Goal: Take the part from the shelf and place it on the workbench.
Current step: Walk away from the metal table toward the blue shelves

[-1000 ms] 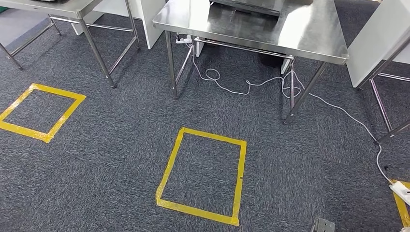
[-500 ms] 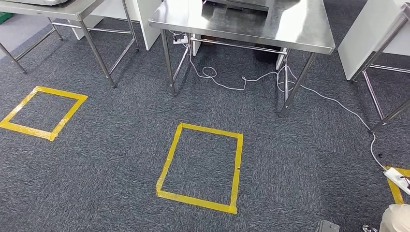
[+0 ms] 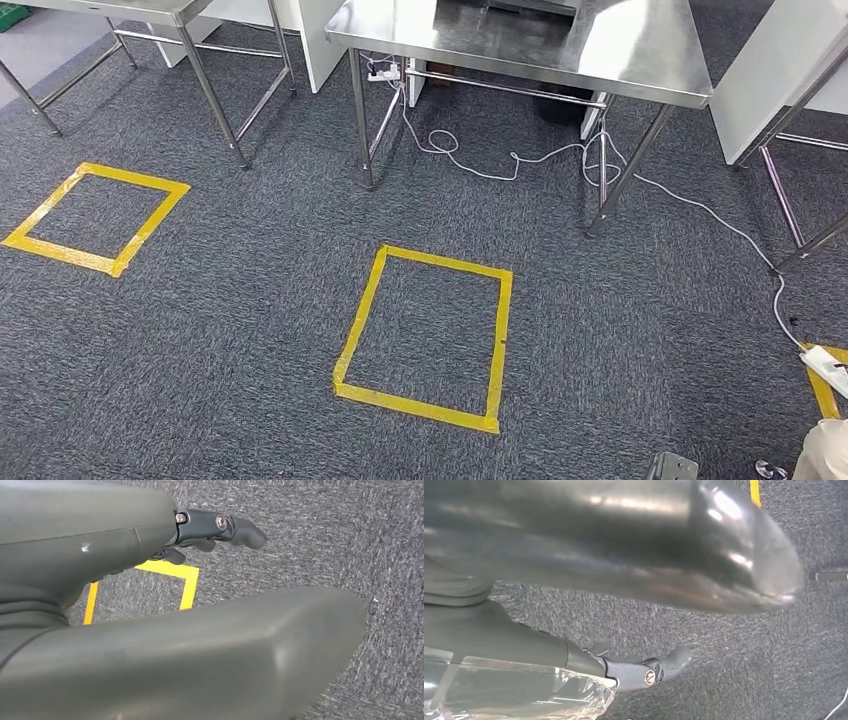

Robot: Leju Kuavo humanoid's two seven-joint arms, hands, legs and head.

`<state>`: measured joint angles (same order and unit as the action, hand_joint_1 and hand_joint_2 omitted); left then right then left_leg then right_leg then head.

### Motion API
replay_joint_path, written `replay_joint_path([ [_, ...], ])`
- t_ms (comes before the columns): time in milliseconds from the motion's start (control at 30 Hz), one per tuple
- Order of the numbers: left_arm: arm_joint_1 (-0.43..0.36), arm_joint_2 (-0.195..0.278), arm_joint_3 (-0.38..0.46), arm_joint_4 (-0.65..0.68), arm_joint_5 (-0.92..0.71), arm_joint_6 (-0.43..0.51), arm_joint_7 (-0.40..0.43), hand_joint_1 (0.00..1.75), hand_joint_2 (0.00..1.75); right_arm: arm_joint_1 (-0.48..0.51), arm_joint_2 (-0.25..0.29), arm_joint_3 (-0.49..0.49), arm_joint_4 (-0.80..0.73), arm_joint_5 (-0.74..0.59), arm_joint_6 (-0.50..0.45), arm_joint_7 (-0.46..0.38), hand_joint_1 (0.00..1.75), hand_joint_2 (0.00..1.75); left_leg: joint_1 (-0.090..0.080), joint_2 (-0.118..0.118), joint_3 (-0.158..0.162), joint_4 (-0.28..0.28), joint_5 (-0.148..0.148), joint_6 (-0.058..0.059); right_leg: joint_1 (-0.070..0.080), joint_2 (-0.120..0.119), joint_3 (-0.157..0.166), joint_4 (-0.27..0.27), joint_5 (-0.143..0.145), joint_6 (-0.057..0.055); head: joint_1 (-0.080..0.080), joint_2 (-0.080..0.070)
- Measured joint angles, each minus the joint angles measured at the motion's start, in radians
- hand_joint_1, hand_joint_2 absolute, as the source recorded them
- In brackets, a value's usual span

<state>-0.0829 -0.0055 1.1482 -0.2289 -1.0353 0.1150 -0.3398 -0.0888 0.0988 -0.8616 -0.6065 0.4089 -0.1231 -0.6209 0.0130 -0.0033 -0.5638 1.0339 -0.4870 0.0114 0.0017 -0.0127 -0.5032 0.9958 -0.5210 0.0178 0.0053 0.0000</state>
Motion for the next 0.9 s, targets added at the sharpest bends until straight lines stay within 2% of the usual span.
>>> replay_joint_path([
  [267, 0.001, -0.001, 0.0, 0.0, -0.012, 0.005, 0.005, 0.0, 0.0, 0.016, 0.005, 0.012, 0.0, -0.007, -0.007, 0.018, 0.0, 0.0, -0.003, 0.0, -0.005, 0.001, 0.006, 0.009, -0.002, 0.0, -0.006, -0.001, 0.007, 0.01, 0.0, 0.0],
  [700, 0.001, -0.001, 0.0, 0.0, -0.014, 0.004, 0.005, 0.0, 0.0, 0.029, 0.011, 0.021, 0.0, -0.002, -0.021, 0.019, 0.0, 0.0, -0.002, 0.0, -0.006, 0.002, 0.007, 0.011, -0.006, 0.0, -0.008, -0.001, 0.011, 0.017, -0.001, 0.0],
  [800, 0.001, -0.002, 0.0, 0.001, -0.015, 0.002, 0.007, 0.0, 0.0, 0.028, 0.015, 0.026, 0.0, -0.002, -0.021, 0.019, 0.0, 0.0, -0.002, -0.001, -0.009, -0.004, 0.013, 0.02, -0.009, -0.001, -0.005, 0.0, 0.012, 0.023, -0.001, 0.0],
  [867, 0.001, -0.005, 0.0, 0.001, -0.015, 0.001, 0.01, 0.0, 0.0, 0.028, 0.018, 0.029, 0.0, -0.002, -0.021, 0.019, 0.0, 0.0, 0.006, -0.002, -0.011, -0.014, 0.023, 0.032, -0.01, 0.0, -0.023, 0.038, -0.011, 0.023, 0.002, 0.0],
  [900, 0.001, -0.006, 0.0, 0.002, -0.015, 0.0, 0.011, 0.0, 0.0, 0.028, 0.018, 0.03, 0.0, -0.002, -0.021, 0.019, 0.0, 0.0, 0.01, -0.003, -0.012, -0.018, 0.027, 0.036, -0.012, 0.002, -0.047, 0.085, -0.037, 0.02, 0.005, 0.0],
])
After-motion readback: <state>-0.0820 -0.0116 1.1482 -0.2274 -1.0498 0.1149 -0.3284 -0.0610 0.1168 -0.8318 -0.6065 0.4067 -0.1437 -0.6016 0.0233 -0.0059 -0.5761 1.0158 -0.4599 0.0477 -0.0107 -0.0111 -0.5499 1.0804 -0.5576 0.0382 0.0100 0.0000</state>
